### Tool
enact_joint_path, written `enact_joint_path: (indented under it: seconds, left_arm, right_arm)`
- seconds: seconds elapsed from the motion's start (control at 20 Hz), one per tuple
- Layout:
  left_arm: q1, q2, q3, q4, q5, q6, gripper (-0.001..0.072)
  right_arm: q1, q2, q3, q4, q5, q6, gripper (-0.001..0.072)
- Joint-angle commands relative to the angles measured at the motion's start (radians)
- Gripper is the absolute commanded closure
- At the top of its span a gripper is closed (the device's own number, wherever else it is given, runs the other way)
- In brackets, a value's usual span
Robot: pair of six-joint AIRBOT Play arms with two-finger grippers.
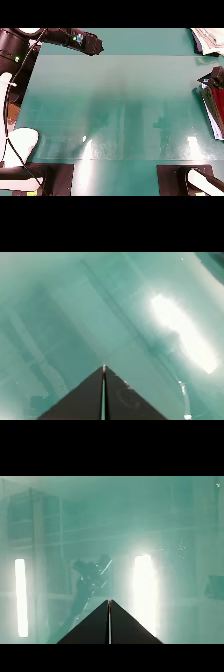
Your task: Fold the shirts.
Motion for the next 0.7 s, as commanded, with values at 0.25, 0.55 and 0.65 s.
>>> enact_joint_path:
  seconds: [0.25, 0.55, 0.65]
  left_arm:
    - [0.000, 0.000, 0.000, 0.000, 0.000, 0.000, 0.0683]
    - [0.000, 0.000, 0.000, -0.002, 0.000, 0.000, 0.0683]
    - [0.000, 0.000, 0.000, -0.021, 0.040, -0.007, 0.0684]
  right_arm:
    - [0.002, 0.001, 0.000, 0.001, 0.018, 0.000, 0.0697]
    - [0.002, 0.001, 0.000, 0.001, 0.052, 0.000, 0.0697]
    - [0.002, 0.001, 0.000, 0.000, 0.065, 0.000, 0.0697]
